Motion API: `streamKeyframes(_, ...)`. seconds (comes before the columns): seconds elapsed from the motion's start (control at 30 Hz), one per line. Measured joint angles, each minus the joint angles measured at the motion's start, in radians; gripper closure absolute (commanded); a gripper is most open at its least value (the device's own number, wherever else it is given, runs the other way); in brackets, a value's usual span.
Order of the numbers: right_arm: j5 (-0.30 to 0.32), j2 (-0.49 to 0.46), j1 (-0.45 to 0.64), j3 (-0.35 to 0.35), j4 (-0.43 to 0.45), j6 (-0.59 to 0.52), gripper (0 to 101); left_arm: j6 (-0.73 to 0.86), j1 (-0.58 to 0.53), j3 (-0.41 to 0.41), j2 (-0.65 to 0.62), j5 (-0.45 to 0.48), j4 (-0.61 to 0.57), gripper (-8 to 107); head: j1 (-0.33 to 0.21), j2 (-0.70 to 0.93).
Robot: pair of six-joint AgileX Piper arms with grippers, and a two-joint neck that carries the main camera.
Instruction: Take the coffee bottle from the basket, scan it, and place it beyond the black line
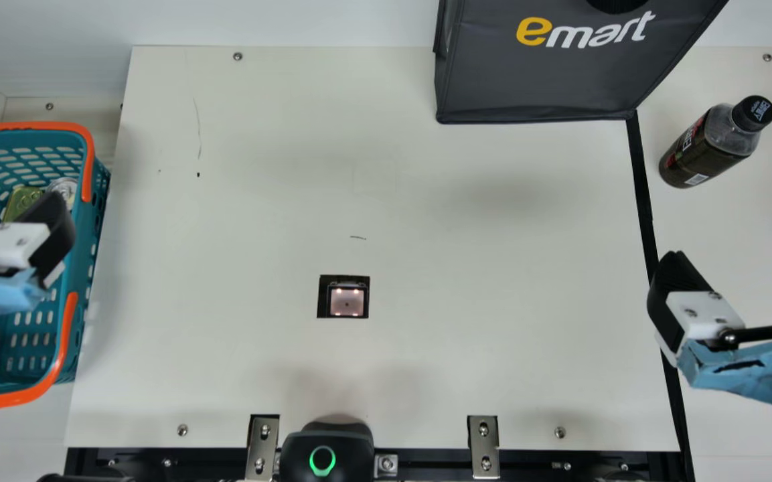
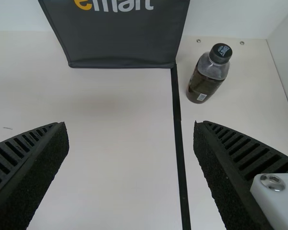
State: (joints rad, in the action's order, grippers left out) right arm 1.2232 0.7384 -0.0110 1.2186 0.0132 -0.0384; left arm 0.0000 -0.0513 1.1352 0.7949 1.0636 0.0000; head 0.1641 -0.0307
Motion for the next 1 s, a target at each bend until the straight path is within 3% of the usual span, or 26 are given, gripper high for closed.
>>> streamKeyframes(0.33, 0.000, -0.001, 0.000, 0.000, 0.001, 0.000, 11, 0.047, 0.022, 0.068, -0.039, 0.151, -0.026, 9, 0.000, 0.002)
streamKeyframes(1.0, -0.001, -0.001, 0.000, 0.000, 0.001, 0.000, 11, 0.047, 0.022, 0.068, -0.039, 0.151, -0.026, 9, 0.000, 0.000)
